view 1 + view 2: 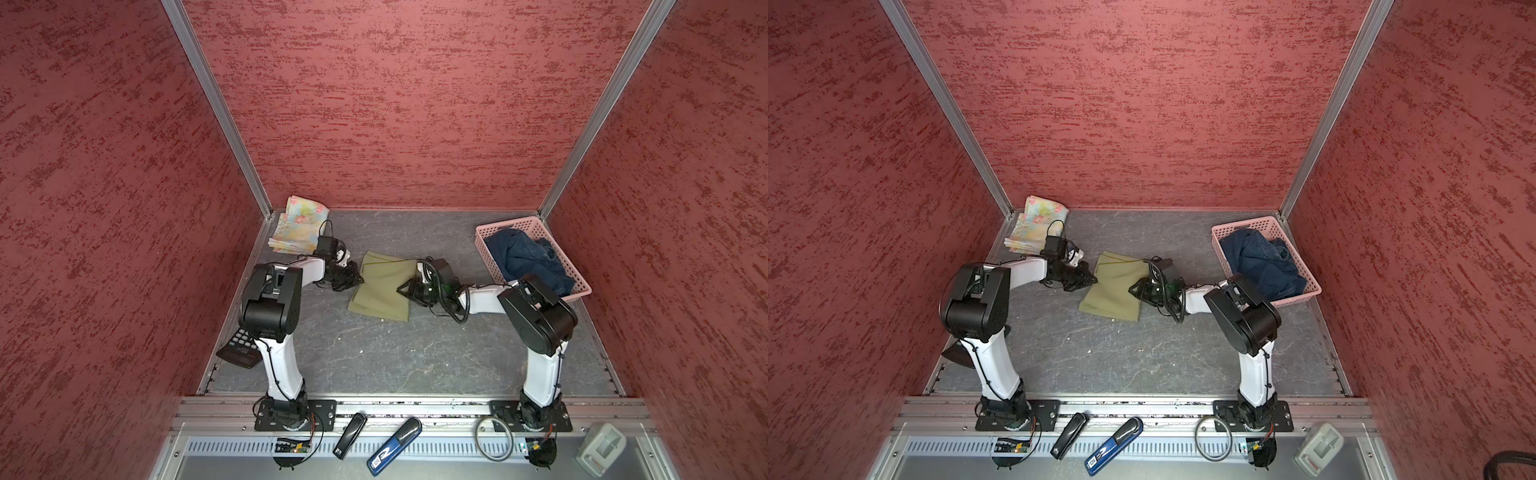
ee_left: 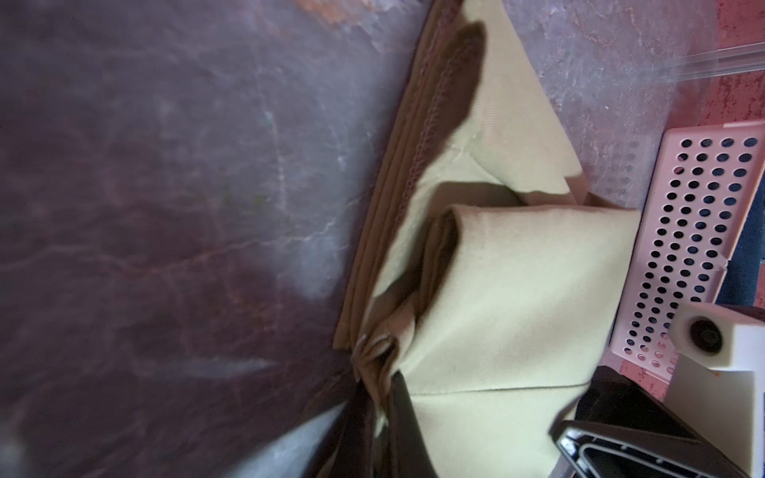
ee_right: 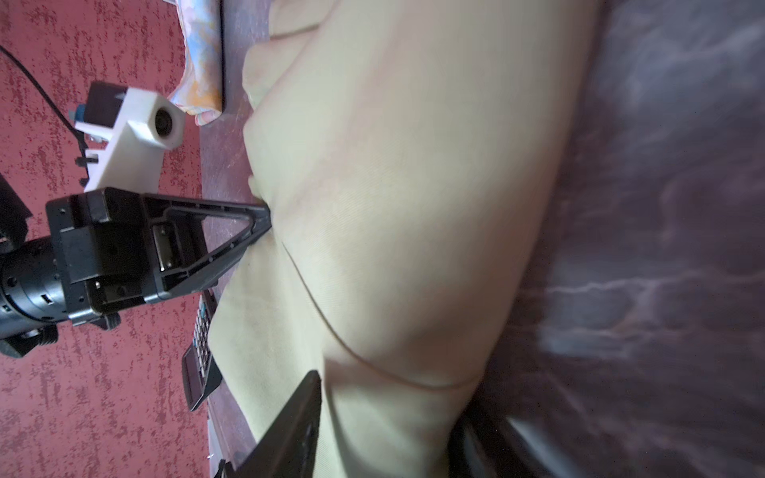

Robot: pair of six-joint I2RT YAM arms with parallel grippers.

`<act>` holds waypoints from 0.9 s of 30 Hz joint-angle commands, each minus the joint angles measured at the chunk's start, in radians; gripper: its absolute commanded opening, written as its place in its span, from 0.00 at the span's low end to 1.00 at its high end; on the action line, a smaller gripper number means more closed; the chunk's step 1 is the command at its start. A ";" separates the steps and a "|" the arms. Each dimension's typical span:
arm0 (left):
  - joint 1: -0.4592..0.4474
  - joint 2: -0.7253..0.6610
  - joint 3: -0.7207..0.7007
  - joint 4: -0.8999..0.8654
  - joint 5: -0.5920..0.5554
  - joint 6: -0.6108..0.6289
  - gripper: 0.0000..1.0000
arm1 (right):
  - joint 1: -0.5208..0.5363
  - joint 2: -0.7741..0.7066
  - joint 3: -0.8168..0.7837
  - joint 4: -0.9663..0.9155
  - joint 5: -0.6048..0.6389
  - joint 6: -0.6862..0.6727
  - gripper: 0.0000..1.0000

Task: Fold and stack skirts
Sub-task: Pick up the skirt.

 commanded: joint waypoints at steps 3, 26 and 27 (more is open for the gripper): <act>0.022 -0.066 0.024 -0.030 -0.045 -0.030 0.00 | -0.032 -0.056 -0.010 -0.053 0.048 -0.055 0.54; 0.045 -0.059 0.283 -0.120 -0.071 -0.035 0.00 | -0.069 -0.165 0.012 -0.197 0.171 -0.174 0.59; 0.049 -0.051 0.299 -0.126 -0.071 -0.033 0.00 | -0.070 -0.168 0.013 -0.202 0.175 -0.176 0.59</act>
